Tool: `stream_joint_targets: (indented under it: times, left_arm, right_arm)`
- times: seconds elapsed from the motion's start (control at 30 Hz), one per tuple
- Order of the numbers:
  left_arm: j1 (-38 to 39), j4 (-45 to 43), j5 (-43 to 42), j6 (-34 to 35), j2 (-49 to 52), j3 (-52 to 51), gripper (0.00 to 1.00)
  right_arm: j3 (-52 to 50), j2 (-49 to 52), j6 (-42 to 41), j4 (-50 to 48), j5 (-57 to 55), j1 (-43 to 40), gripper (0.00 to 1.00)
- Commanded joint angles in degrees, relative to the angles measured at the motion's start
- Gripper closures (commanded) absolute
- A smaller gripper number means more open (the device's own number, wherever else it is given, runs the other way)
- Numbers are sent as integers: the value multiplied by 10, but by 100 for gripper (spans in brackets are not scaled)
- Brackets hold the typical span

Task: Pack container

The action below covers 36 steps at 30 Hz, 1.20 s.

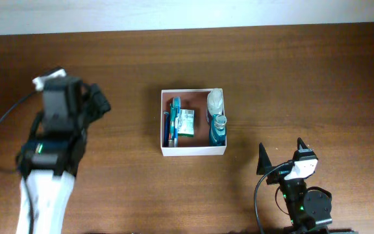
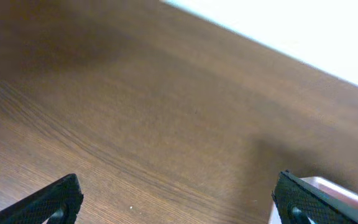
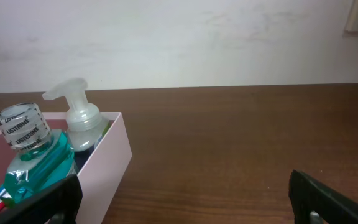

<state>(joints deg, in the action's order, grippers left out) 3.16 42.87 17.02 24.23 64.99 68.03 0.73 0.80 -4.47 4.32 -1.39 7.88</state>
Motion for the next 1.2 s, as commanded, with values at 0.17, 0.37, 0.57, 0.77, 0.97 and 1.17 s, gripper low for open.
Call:
stream_joint_targets:
  times: [0.17,0.37,0.57,0.77,0.97,1.17]
  left_arm:
    - [2,1,8,-1,-213,-97,0]
    - [2,34,8,-1,-379,-177,1]
    - [2,92,15,-1,-508,-237,1]
    - [2,93,9,-1,-590,-299,1]
    - [1,93,8,-1,-647,-363,1]
    - [0,17,4,1,-647,-421,1]
  right_arm:
    - [-4,-6,2,4,6,-6,2]
    - [-4,-6,2,4,6,-6,2]
    - [-4,-6,2,4,6,-6,2]
    - [-4,-6,2,4,6,-6,2]
    - [-4,-6,2,4,6,-6,2]
    - [-4,-6,2,4,6,-6,2]
